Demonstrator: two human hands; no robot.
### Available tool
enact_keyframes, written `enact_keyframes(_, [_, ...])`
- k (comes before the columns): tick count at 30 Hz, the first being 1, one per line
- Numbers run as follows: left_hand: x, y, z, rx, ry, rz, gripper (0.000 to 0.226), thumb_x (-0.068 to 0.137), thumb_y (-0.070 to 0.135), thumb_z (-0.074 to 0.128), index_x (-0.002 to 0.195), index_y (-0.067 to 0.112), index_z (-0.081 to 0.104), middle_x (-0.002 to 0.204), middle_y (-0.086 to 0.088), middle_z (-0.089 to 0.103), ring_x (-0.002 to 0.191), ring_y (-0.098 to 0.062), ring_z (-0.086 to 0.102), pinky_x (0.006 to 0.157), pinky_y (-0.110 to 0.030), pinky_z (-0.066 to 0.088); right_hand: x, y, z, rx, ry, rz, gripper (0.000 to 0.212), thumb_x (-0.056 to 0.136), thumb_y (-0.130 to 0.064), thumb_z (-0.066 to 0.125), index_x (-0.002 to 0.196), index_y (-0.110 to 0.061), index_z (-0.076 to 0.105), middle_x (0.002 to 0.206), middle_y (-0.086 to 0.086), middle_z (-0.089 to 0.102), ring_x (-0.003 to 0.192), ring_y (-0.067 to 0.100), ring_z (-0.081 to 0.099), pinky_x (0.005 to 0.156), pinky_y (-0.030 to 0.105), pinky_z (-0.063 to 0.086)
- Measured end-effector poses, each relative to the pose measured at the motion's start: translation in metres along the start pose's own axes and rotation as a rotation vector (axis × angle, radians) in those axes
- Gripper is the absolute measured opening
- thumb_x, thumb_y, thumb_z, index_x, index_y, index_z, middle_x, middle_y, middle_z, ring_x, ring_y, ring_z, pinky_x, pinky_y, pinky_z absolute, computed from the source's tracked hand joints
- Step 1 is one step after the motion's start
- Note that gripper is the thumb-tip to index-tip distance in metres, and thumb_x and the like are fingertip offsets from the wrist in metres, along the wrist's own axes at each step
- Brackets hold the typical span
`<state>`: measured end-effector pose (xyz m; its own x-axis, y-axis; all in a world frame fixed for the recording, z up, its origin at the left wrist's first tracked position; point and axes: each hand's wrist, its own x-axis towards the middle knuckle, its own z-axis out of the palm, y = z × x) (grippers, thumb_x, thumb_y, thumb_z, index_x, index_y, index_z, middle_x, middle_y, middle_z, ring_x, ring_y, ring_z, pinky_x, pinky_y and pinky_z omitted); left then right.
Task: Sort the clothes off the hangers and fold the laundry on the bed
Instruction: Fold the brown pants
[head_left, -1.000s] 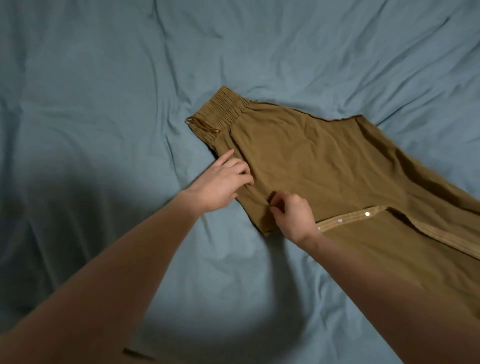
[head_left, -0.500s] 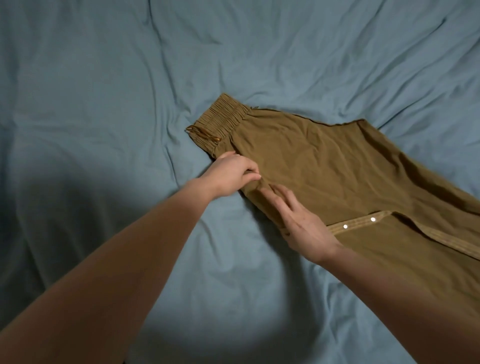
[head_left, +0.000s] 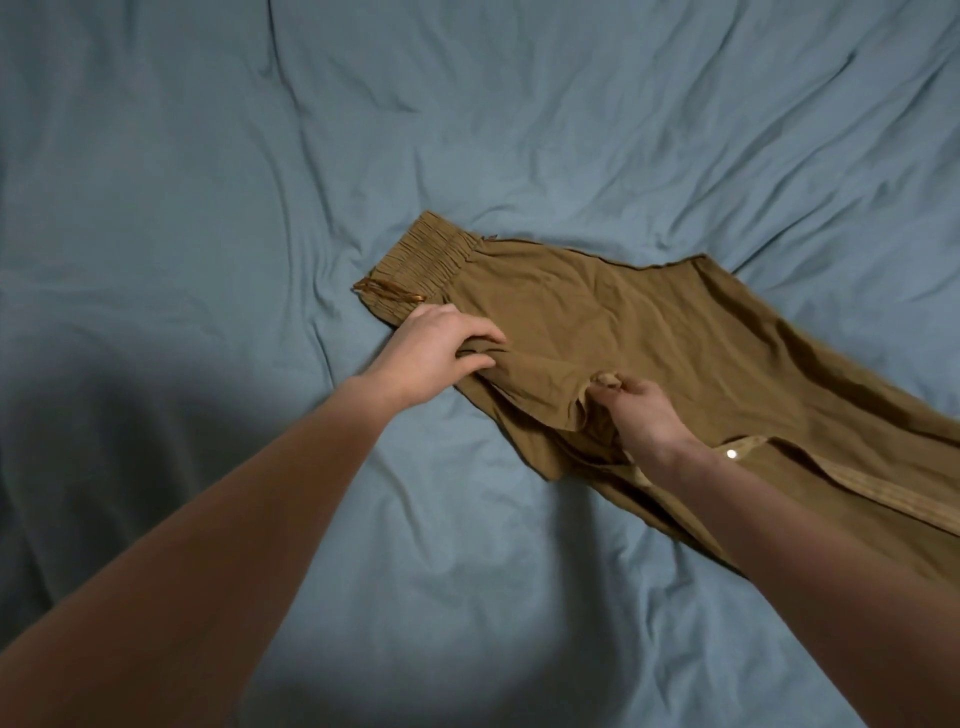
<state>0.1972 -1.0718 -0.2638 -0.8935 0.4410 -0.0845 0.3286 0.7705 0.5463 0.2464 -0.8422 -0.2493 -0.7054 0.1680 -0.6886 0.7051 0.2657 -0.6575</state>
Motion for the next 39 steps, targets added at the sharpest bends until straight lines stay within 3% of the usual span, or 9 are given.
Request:
enact_keyframes(4, [0.009, 0.002, -0.01, -0.148, -0.052, -0.003, 0.016, 0.087, 0.039, 0.067, 0.09, 0.026, 0.076, 0.087, 0.016, 0.072, 0.082, 0.001, 0.062, 0.088, -0.03, 0.049, -0.015, -0.001, -0.01, -0.121, -0.261, -0.199, 0.032, 0.089, 0.003, 0.058, 0.113, -0.017, 0.058, 0.107, 0.005, 0.062, 0.089, 0.012, 0.057, 0.073, 0.015, 0.048])
enact_keyframes(8, [0.002, 0.001, -0.011, 0.04, -0.232, 0.054, 0.041, 0.077, 0.061, 0.066, 0.105, 0.031, 0.07, 0.106, 0.015, 0.069, 0.101, -0.007, 0.061, 0.095, -0.031, 0.045, -0.023, 0.005, -0.005, -0.252, -0.497, -0.149, 0.04, 0.08, -0.023, 0.075, 0.116, -0.022, 0.058, 0.111, 0.002, 0.063, 0.103, 0.012, 0.06, 0.088, 0.02, 0.047])
enact_keyframes(15, [-0.009, 0.009, -0.001, 0.534, -0.349, 0.197, 0.03, 0.087, 0.036, 0.065, 0.116, 0.032, 0.057, 0.116, 0.011, 0.055, 0.111, -0.012, 0.046, 0.101, -0.032, 0.031, -0.031, 0.023, 0.037, -0.857, -0.111, -0.299, 0.031, 0.086, -0.039, 0.065, 0.107, -0.017, 0.06, 0.105, 0.007, 0.066, 0.103, 0.027, 0.059, 0.075, 0.028, 0.041])
enact_keyframes(24, [0.002, 0.015, -0.009, 0.418, 0.108, 0.32, 0.035, 0.07, 0.016, 0.076, 0.095, 0.019, 0.053, 0.109, 0.002, 0.062, 0.103, -0.021, 0.057, 0.098, -0.033, 0.028, -0.035, -0.027, 0.006, -1.026, 0.306, -0.488, 0.023, 0.081, -0.001, 0.049, 0.1, -0.014, 0.045, 0.106, 0.009, 0.057, 0.095, 0.035, 0.059, 0.067, 0.032, 0.033])
enact_keyframes(27, [0.011, 0.017, -0.019, 0.409, 0.008, 0.264, 0.039, 0.071, 0.021, 0.079, 0.088, 0.023, 0.044, 0.1, 0.005, 0.064, 0.107, -0.018, 0.057, 0.113, -0.038, 0.019, -0.026, -0.031, -0.005, -0.866, 0.25, -0.433, 0.025, 0.084, -0.003, 0.052, 0.105, -0.011, 0.041, 0.101, 0.013, 0.059, 0.095, 0.036, 0.058, 0.07, 0.036, 0.041])
enact_keyframes(29, [0.016, 0.017, -0.024, 0.477, -0.075, 0.226, 0.04, 0.076, 0.025, 0.076, 0.085, 0.027, 0.037, 0.093, 0.007, 0.063, 0.106, -0.014, 0.058, 0.118, -0.04, 0.014, -0.025, -0.032, -0.005, -0.721, 0.113, -0.321, 0.04, 0.082, -0.03, 0.069, 0.107, -0.013, 0.043, 0.101, 0.009, 0.059, 0.095, 0.03, 0.058, 0.079, 0.04, 0.049])
enact_keyframes(32, [0.02, 0.021, -0.027, 0.483, -0.05, 0.215, 0.037, 0.079, 0.022, 0.072, 0.085, 0.026, 0.035, 0.086, 0.006, 0.062, 0.1, -0.015, 0.059, 0.117, -0.037, 0.017, -0.018, -0.028, 0.001, -0.9, 0.09, -0.312, 0.048, 0.075, -0.052, 0.073, 0.098, -0.017, 0.048, 0.097, 0.004, 0.058, 0.092, 0.026, 0.057, 0.072, 0.036, 0.046])
enact_keyframes(36, [0.015, 0.024, -0.024, 0.447, 0.007, 0.206, 0.04, 0.081, 0.032, 0.072, 0.112, 0.022, 0.05, 0.106, 0.006, 0.067, 0.111, -0.018, 0.053, 0.103, -0.035, 0.026, 0.0, -0.032, -0.002, -1.218, 0.325, -0.553, 0.018, 0.089, -0.027, 0.059, 0.102, -0.017, 0.052, 0.097, 0.005, 0.065, 0.088, 0.027, 0.062, 0.061, 0.03, 0.035])
enact_keyframes(39, [0.014, 0.018, -0.021, 0.567, -0.004, 0.164, 0.05, 0.076, 0.028, 0.076, 0.121, 0.022, 0.057, 0.112, 0.004, 0.066, 0.115, -0.022, 0.051, 0.102, -0.038, 0.025, 0.007, -0.032, -0.011, -1.265, 0.47, -0.751, 0.027, 0.08, -0.008, 0.067, 0.1, -0.016, 0.049, 0.079, 0.001, 0.062, 0.065, 0.023, 0.059, 0.044, 0.025, 0.02])
